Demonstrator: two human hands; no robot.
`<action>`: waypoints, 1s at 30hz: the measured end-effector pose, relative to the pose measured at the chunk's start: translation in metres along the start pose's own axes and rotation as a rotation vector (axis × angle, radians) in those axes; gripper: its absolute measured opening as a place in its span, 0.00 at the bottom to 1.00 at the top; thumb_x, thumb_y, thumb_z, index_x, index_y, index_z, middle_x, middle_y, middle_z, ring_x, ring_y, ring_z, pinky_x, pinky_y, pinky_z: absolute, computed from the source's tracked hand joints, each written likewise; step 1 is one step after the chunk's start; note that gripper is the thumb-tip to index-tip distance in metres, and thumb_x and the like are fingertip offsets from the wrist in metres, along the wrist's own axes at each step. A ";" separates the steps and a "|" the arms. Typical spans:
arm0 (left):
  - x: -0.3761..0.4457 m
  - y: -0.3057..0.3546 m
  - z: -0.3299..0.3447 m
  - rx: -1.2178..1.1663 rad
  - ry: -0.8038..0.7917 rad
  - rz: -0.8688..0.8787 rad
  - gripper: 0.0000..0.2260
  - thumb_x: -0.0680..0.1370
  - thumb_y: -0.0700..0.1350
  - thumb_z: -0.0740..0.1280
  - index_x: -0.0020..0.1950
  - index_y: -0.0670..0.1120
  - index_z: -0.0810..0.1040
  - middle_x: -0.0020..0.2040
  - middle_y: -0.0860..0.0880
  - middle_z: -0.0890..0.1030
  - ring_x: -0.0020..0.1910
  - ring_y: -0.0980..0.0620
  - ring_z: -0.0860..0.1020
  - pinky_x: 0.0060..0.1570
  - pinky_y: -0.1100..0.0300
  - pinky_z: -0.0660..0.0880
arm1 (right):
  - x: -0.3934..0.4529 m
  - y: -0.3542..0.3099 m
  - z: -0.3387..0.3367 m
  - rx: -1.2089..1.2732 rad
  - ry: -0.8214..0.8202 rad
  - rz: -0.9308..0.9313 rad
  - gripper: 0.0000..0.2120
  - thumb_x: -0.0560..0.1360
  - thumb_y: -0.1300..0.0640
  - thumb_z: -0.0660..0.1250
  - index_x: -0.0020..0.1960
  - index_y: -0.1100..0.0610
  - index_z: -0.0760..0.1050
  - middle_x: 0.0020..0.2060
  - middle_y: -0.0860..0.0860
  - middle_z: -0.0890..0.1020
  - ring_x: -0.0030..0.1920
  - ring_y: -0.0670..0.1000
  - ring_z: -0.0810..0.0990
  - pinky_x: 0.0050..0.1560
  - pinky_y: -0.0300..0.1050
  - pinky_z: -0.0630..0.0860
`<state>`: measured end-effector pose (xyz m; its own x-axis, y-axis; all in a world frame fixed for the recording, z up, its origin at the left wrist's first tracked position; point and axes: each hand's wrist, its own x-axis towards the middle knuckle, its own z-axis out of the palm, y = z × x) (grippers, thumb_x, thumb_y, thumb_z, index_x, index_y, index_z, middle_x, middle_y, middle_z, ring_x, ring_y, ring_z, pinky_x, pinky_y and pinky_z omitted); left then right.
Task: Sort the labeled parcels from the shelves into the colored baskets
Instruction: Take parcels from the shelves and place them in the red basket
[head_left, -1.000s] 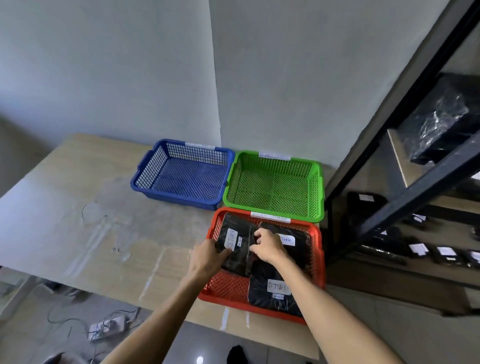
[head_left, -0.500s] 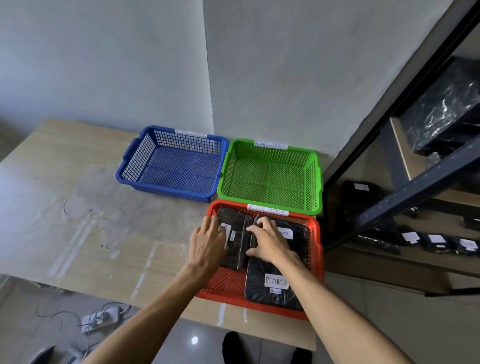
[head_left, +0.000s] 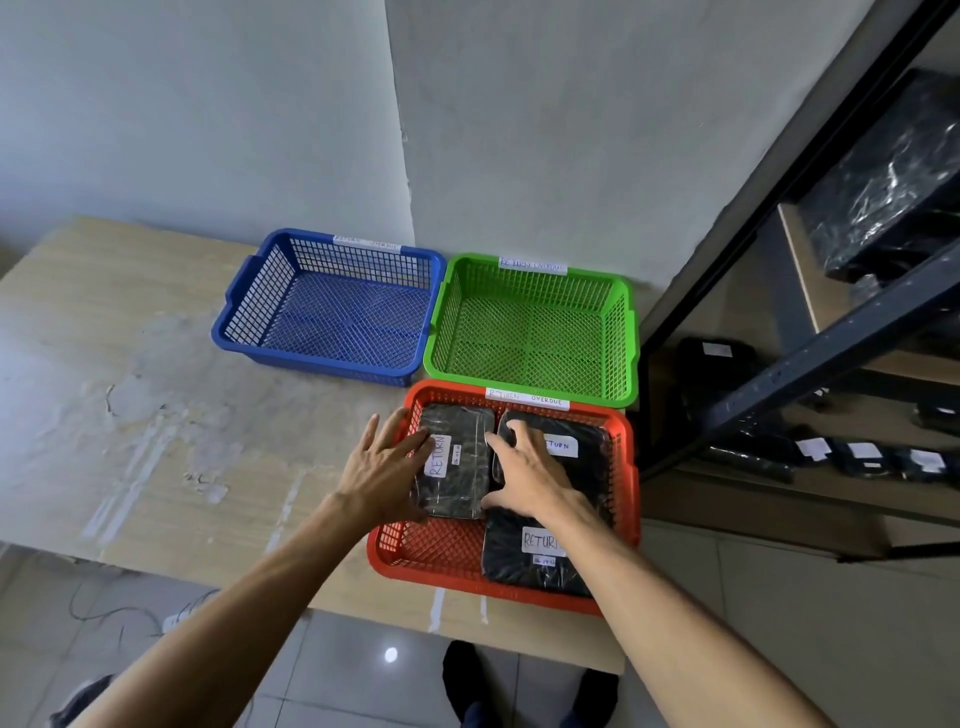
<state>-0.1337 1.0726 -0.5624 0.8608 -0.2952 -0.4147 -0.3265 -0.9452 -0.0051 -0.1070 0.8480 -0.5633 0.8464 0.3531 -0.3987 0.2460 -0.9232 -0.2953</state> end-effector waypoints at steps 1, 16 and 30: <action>-0.002 -0.001 0.002 -0.015 0.002 -0.006 0.51 0.67 0.72 0.69 0.82 0.50 0.52 0.82 0.49 0.53 0.81 0.41 0.40 0.78 0.36 0.42 | 0.000 0.000 0.000 -0.006 -0.003 0.000 0.49 0.65 0.41 0.80 0.78 0.53 0.60 0.75 0.56 0.58 0.74 0.58 0.61 0.62 0.54 0.77; 0.003 0.042 -0.101 -0.238 0.185 0.065 0.17 0.74 0.56 0.72 0.62 0.56 0.79 0.60 0.53 0.82 0.56 0.50 0.81 0.51 0.50 0.81 | -0.028 0.033 -0.068 0.142 0.145 -0.052 0.24 0.78 0.48 0.70 0.70 0.56 0.71 0.65 0.55 0.72 0.64 0.56 0.75 0.57 0.50 0.75; -0.015 0.281 -0.380 -0.296 0.720 0.228 0.06 0.76 0.49 0.69 0.50 0.53 0.84 0.37 0.60 0.82 0.42 0.55 0.83 0.48 0.52 0.80 | -0.238 0.172 -0.337 -0.029 0.746 -0.256 0.09 0.80 0.45 0.63 0.53 0.49 0.78 0.48 0.44 0.81 0.50 0.49 0.80 0.45 0.49 0.77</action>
<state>-0.0898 0.7585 -0.2121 0.8589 -0.4070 0.3109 -0.4938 -0.8192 0.2917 -0.1073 0.5538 -0.2264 0.8527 0.3694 0.3695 0.4794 -0.8343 -0.2722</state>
